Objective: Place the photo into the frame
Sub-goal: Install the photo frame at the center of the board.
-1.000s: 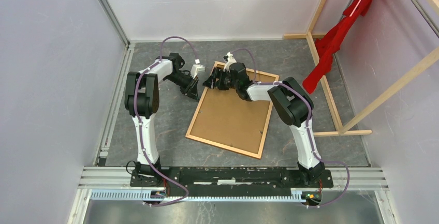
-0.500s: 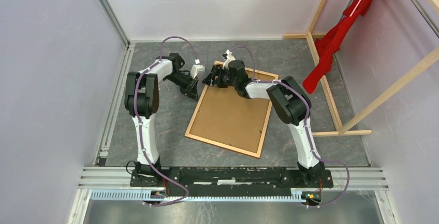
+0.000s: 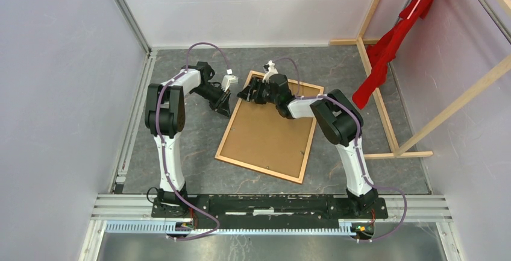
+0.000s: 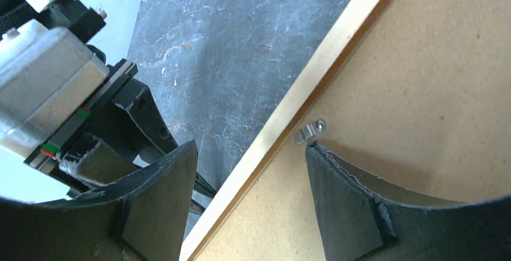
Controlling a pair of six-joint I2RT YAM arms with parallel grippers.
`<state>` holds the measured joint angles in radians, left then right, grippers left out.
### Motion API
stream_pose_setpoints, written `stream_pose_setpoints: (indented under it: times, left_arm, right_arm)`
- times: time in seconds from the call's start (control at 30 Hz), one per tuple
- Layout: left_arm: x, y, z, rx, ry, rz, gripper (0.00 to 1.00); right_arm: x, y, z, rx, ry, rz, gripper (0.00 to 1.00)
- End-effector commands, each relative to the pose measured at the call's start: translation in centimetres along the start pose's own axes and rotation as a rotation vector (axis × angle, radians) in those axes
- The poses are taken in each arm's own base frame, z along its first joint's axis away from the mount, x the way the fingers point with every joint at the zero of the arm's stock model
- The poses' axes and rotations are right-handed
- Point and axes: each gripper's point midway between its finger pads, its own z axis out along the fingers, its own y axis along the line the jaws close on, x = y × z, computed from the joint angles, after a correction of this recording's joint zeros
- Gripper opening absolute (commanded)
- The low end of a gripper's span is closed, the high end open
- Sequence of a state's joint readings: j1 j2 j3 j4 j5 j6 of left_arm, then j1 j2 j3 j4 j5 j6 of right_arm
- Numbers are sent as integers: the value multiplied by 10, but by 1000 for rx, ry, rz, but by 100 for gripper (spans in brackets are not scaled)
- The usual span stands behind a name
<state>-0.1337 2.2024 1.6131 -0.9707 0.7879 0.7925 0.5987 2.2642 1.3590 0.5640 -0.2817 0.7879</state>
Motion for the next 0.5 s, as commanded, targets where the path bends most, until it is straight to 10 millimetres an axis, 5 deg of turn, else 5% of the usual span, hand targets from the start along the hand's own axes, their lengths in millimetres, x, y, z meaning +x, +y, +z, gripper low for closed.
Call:
stream_pose_setpoints:
  times: [0.0,0.47]
  left_arm:
    - [3,-4,5,21,13,48,26]
    - [2,-6,5,24,11,49,26]
  right_arm:
    - [18,-9,-14,52,18,37,73]
    - [12,-5,0,38,26,48,74]
